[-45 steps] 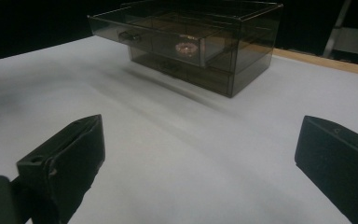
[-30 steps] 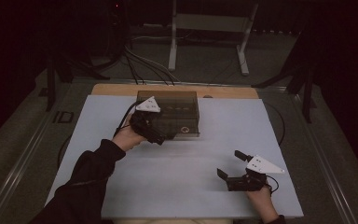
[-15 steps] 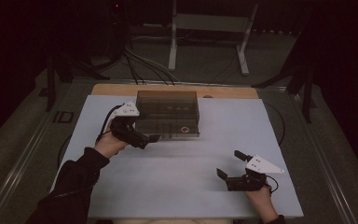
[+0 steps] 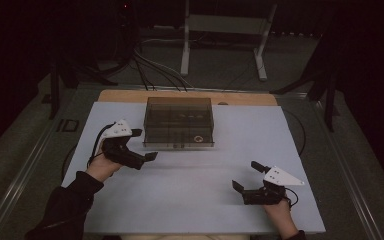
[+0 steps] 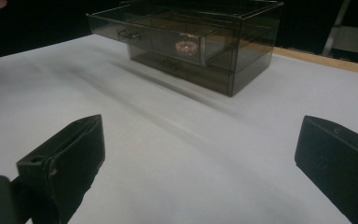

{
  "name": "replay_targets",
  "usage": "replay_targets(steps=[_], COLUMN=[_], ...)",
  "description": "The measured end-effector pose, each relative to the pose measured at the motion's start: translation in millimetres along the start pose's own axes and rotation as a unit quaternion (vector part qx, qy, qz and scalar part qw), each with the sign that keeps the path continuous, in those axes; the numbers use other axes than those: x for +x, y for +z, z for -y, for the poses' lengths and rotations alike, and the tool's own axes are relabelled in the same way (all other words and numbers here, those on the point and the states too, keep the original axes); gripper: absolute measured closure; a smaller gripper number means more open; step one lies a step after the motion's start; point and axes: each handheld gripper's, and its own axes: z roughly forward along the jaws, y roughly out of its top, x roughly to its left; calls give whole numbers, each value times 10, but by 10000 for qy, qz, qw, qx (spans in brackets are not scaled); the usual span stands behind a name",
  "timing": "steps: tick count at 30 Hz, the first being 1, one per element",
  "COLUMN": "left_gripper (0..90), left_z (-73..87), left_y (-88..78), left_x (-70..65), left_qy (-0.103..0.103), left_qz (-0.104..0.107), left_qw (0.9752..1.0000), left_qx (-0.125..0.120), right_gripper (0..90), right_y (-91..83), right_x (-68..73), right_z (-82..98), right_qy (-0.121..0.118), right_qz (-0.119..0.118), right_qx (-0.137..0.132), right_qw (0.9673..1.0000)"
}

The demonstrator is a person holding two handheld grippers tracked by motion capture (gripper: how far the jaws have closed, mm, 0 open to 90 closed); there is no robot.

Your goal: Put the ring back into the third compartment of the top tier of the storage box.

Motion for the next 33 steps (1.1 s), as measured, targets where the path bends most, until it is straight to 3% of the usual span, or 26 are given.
replay_targets(steps=[18, 28, 33], left_gripper=[0, 0, 0], left_z=[553, 824, 914], left_y=[-138, -192, -219], left_x=[-1, -32, -58], left_qy=[-372, -415, -422], left_qz=[-145, -430, -602], left_qw=[9991, 9980, 9972], left_qx=[-126, -202, -126], right_gripper=[18, 18, 18], right_y=[2, 3, 1], right_x=[-1, 2, 5], right_z=[1, 1, -2], right_qy=[-4, -2, -9], right_qz=[8, 6, 5], right_qx=[4, 20, 15], right_qw=[10000, 10000, 10000])
